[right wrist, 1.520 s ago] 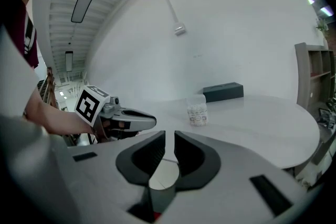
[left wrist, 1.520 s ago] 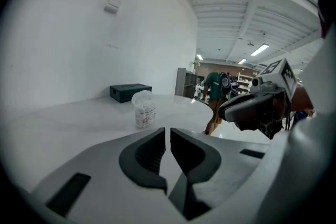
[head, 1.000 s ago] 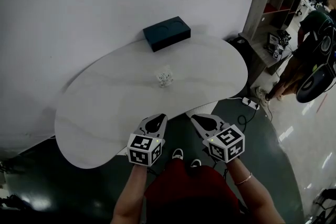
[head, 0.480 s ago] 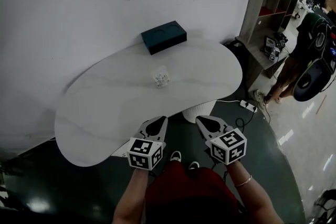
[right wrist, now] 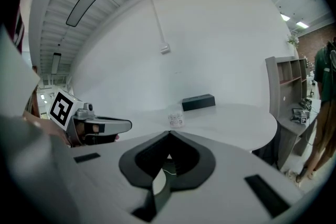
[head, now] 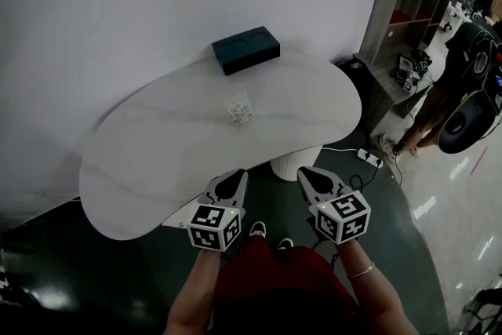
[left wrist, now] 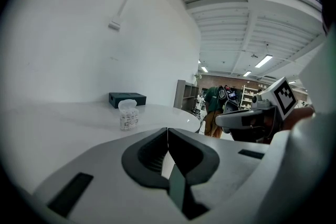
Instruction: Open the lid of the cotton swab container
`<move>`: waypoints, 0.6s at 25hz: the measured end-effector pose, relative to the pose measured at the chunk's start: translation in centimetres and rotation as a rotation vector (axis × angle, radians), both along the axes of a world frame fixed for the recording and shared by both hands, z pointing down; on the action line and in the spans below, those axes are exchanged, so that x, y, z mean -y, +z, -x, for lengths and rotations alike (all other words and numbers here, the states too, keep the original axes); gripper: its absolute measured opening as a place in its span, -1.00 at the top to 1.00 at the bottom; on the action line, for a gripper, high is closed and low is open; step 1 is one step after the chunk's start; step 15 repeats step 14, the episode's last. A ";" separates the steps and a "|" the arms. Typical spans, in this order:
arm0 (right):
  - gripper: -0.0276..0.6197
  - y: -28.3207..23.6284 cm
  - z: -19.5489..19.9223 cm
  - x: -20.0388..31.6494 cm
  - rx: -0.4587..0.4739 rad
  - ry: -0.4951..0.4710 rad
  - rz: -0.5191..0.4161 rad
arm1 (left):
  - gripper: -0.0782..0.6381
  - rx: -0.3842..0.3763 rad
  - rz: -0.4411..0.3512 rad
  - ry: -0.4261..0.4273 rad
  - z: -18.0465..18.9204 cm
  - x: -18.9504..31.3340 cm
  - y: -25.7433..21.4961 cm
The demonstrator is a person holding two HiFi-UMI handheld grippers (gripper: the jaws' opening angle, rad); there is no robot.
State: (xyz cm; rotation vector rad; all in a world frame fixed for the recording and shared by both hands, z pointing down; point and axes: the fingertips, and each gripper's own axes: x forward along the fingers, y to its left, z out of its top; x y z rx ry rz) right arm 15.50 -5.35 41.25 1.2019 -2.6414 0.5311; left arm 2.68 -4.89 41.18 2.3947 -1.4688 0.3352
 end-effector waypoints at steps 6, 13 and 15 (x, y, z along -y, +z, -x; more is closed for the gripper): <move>0.87 -0.3 -0.7 0.2 0.024 0.035 -0.011 | 0.70 -0.020 -0.013 -0.027 0.5 0.0 -0.2; 0.87 -0.6 -2.0 0.6 0.048 0.068 -0.013 | 0.70 -0.031 -0.017 -0.058 1.1 0.2 -0.3; 0.87 -0.6 -2.2 0.7 0.050 0.073 -0.015 | 0.70 -0.032 -0.017 -0.062 1.2 0.2 -0.3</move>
